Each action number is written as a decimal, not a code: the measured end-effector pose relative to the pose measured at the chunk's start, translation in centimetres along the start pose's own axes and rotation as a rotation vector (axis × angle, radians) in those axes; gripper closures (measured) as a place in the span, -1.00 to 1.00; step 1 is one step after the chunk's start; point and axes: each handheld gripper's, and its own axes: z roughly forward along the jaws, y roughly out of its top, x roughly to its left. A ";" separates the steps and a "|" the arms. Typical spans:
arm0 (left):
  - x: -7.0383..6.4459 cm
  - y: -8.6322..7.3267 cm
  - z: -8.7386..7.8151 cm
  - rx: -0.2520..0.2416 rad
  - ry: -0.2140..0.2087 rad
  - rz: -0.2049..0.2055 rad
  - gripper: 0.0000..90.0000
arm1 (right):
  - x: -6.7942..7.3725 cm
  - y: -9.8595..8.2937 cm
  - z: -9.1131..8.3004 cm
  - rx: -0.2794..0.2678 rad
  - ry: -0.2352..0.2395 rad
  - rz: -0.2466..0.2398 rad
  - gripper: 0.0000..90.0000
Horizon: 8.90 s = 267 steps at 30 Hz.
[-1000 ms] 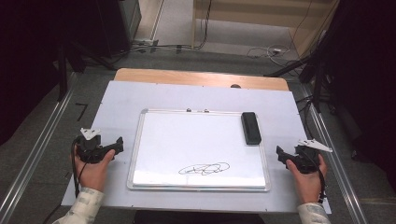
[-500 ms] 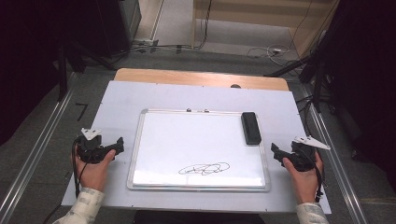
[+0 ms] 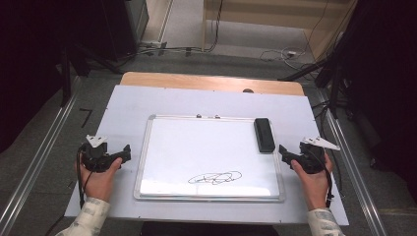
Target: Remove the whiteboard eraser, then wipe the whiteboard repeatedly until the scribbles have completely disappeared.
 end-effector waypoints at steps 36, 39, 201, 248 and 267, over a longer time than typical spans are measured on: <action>0.1 -0.1 0.2 0.008 -0.001 -0.002 -0.95 | 4.1 3.7 6.7 0.021 0.018 -0.041 -0.48; 0.2 -0.1 0.2 0.009 -0.001 -0.002 -0.95 | 4.4 4.1 7.4 0.022 0.011 -0.045 -0.45; 0.2 -0.1 -0.2 -0.004 0.003 -0.002 -0.92 | 8.8 0.7 -1.2 0.040 0.141 -0.131 -0.14; 0.2 -0.1 -0.2 -0.006 -0.003 -0.002 -0.91 | 13.0 -1.6 2.2 0.158 0.164 -0.251 -0.14; 0.2 0.0 -0.3 -0.010 -0.005 -0.006 -0.90 | 13.0 -2.2 2.5 0.134 0.162 -0.255 -0.13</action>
